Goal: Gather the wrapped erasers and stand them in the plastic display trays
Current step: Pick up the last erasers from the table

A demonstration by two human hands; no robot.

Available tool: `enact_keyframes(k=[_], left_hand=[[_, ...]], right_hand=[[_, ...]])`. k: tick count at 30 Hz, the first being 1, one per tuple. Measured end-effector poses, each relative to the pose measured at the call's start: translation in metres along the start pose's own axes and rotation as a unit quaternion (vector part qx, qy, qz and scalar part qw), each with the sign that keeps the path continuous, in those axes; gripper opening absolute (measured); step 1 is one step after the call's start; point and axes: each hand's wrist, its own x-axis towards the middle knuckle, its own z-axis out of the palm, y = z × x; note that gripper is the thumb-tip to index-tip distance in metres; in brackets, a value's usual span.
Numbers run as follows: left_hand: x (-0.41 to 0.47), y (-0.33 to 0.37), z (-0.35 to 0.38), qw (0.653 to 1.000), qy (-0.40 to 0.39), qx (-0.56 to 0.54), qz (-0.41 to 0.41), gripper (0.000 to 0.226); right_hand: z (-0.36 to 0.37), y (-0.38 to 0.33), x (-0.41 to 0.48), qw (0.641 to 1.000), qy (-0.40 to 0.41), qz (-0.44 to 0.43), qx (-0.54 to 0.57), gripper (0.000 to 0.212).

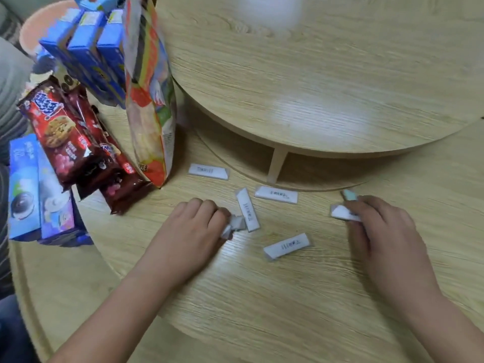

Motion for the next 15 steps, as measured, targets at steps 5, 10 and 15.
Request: enact_keyframes(k=[5, 10, 15], left_hand=[[0.0, 0.003, -0.003, 0.999, 0.006, -0.003, -0.048, 0.024], [0.005, 0.012, -0.025, 0.963, 0.017, -0.146, -0.225, 0.023], [0.01, 0.021, -0.027, 0.89, 0.02, -0.332, -0.312, 0.022]], right_hand=[[0.012, -0.003, 0.008, 0.994, -0.02, -0.102, -0.038, 0.036], [0.016, -0.022, 0.018, 0.994, -0.005, -0.111, 0.015, 0.021], [0.009, -0.048, 0.015, 0.978, -0.108, -0.167, 0.068, 0.047]])
